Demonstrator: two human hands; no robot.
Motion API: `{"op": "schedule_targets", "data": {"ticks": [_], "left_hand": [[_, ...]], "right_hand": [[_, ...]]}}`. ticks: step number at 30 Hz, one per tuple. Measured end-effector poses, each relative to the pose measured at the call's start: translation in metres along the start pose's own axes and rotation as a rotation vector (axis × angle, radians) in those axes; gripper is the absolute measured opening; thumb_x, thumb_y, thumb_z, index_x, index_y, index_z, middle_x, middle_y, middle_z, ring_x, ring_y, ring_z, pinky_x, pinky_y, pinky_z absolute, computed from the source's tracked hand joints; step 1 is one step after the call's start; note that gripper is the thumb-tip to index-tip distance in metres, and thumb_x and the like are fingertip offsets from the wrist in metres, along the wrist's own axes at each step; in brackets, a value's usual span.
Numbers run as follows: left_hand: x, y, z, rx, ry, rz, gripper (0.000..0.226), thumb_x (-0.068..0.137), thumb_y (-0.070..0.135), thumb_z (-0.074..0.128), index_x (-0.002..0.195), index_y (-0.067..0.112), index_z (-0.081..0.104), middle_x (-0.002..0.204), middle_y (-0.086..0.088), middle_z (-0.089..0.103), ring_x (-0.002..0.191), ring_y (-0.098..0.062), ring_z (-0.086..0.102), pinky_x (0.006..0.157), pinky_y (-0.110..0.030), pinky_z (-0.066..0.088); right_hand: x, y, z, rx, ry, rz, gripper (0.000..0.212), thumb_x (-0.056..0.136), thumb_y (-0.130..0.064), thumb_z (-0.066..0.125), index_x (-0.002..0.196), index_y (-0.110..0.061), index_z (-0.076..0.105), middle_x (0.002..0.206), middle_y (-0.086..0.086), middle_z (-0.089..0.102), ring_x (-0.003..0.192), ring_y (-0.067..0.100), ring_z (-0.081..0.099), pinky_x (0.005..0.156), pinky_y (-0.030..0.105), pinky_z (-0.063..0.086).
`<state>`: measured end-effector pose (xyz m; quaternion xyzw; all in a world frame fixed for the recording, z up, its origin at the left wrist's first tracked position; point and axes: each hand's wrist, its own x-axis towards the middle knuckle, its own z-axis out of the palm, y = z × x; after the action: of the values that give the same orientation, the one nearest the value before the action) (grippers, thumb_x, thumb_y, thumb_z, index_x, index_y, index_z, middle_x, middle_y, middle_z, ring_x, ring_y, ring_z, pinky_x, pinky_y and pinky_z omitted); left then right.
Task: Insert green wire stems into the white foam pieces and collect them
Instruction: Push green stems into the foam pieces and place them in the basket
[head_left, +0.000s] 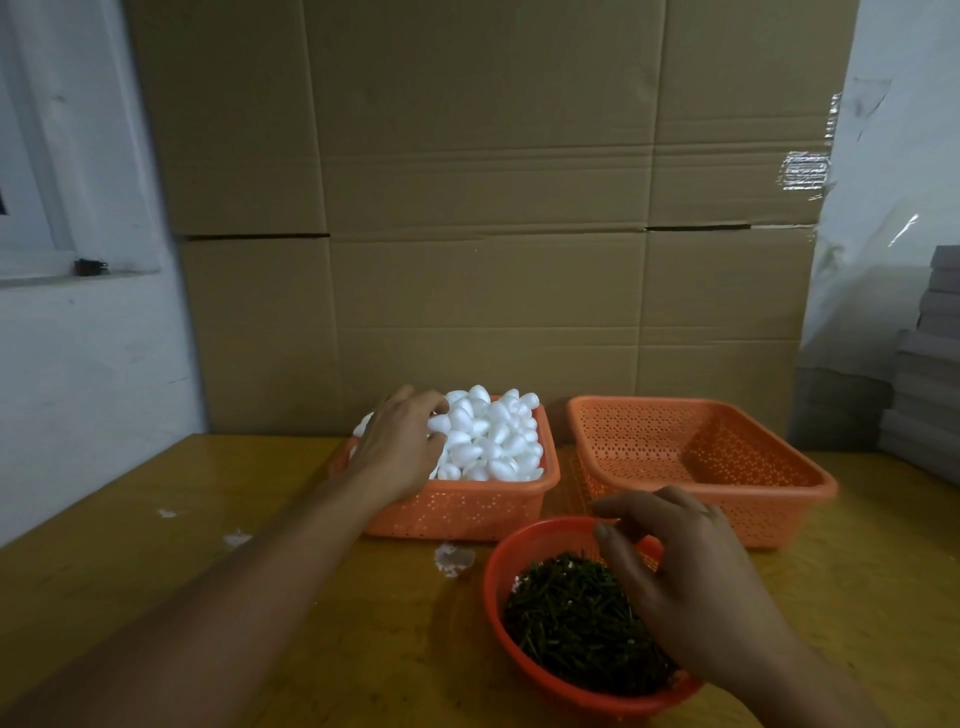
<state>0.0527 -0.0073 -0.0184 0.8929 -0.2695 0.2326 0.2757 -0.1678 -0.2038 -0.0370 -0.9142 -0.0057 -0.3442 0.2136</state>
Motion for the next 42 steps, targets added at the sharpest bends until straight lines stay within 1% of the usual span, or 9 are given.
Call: {"op": "schedule_targets", "data": {"ticks": [8, 12, 15, 20, 26, 31, 37, 39, 42], "left_hand": [[-0.024, 0.028, -0.013, -0.194, 0.067, 0.078, 0.02, 0.091, 0.008, 0.064, 0.106, 0.02, 0.061, 0.105, 0.012, 0.061, 0.097, -0.011, 0.057, 0.082, -0.031, 0.047], [-0.037, 0.043, -0.019, -0.293, 0.074, 0.089, 0.021, 0.09, 0.009, 0.068, 0.103, 0.024, 0.06, 0.096, 0.016, 0.062, 0.094, -0.001, 0.057, 0.08, -0.016, 0.045], [-0.049, 0.054, -0.02, -0.373, 0.078, 0.109, 0.021, 0.089, 0.006, 0.069, 0.101, 0.02, 0.061, 0.097, 0.013, 0.065, 0.096, -0.003, 0.061, 0.086, -0.023, 0.049], [-0.071, 0.066, -0.022, -0.532, 0.029, 0.147, 0.021, 0.091, 0.005, 0.069, 0.1, 0.023, 0.061, 0.098, 0.019, 0.065, 0.101, -0.002, 0.064, 0.086, -0.013, 0.048], [-0.094, 0.076, -0.019, -0.667, -0.008, 0.228, 0.024, 0.094, 0.007, 0.067, 0.105, 0.027, 0.06, 0.104, 0.016, 0.069, 0.106, -0.007, 0.067, 0.09, -0.019, 0.053], [-0.107, 0.082, -0.017, -0.645, -0.084, 0.315, 0.022, 0.104, 0.02, 0.052, 0.117, 0.038, 0.053, 0.097, 0.006, 0.064, 0.086, -0.023, 0.064, 0.075, -0.046, 0.053], [-0.116, 0.088, -0.017, -0.643, -0.102, 0.331, 0.02, 0.104, 0.023, 0.05, 0.116, 0.033, 0.063, 0.094, 0.018, 0.061, 0.092, -0.009, 0.062, 0.076, -0.016, 0.043], [-0.119, 0.089, -0.017, -0.672, -0.15, 0.313, 0.023, 0.101, 0.024, 0.057, 0.119, 0.037, 0.062, 0.099, 0.017, 0.062, 0.096, -0.01, 0.062, 0.079, -0.017, 0.046], [-0.122, 0.09, -0.016, -0.687, -0.233, 0.272, 0.044, 0.09, 0.016, 0.069, 0.123, 0.045, 0.059, 0.109, 0.011, 0.063, 0.104, -0.019, 0.062, 0.088, -0.034, 0.054]], "right_hand": [[0.0, -0.001, 0.0, 0.0, -0.029, -0.004, 0.03, 0.088, -0.047, 0.054, 0.112, -0.037, 0.071, 0.081, -0.035, 0.053, 0.092, -0.008, 0.053, 0.088, 0.029, 0.04], [0.0, -0.001, 0.0, -0.007, -0.038, 0.0, 0.027, 0.09, -0.043, 0.058, 0.113, -0.037, 0.071, 0.083, -0.033, 0.054, 0.093, -0.006, 0.054, 0.086, 0.028, 0.038], [-0.001, -0.002, -0.001, -0.012, -0.048, 0.001, 0.028, 0.09, -0.044, 0.058, 0.114, -0.037, 0.07, 0.084, -0.033, 0.055, 0.094, -0.005, 0.055, 0.087, 0.028, 0.038], [-0.001, -0.005, -0.002, -0.008, -0.062, 0.002, 0.028, 0.09, -0.044, 0.057, 0.114, -0.036, 0.07, 0.085, -0.032, 0.055, 0.093, -0.005, 0.055, 0.089, 0.031, 0.042], [-0.001, -0.009, -0.004, -0.019, -0.106, -0.018, 0.026, 0.089, -0.039, 0.064, 0.113, -0.037, 0.072, 0.086, -0.032, 0.055, 0.091, -0.002, 0.056, 0.086, 0.034, 0.048], [-0.002, -0.006, -0.004, -0.094, -0.24, -0.039, 0.019, 0.089, -0.035, 0.071, 0.106, -0.042, 0.074, 0.093, -0.022, 0.063, 0.093, -0.002, 0.048, 0.083, 0.028, 0.048], [-0.003, -0.004, 0.0, -0.19, -0.448, 0.011, 0.018, 0.096, -0.046, 0.058, 0.111, -0.044, 0.069, 0.101, -0.019, 0.057, 0.093, 0.0, 0.053, 0.084, 0.024, 0.053], [-0.003, -0.005, 0.001, -0.235, -0.492, 0.027, 0.024, 0.094, -0.055, 0.055, 0.111, -0.043, 0.068, 0.1, -0.013, 0.061, 0.09, 0.003, 0.058, 0.081, 0.026, 0.056], [-0.004, -0.006, 0.003, -0.317, -0.547, 0.051, 0.039, 0.087, -0.068, 0.054, 0.113, -0.041, 0.064, 0.097, -0.012, 0.067, 0.088, 0.005, 0.064, 0.078, 0.03, 0.057]]}}
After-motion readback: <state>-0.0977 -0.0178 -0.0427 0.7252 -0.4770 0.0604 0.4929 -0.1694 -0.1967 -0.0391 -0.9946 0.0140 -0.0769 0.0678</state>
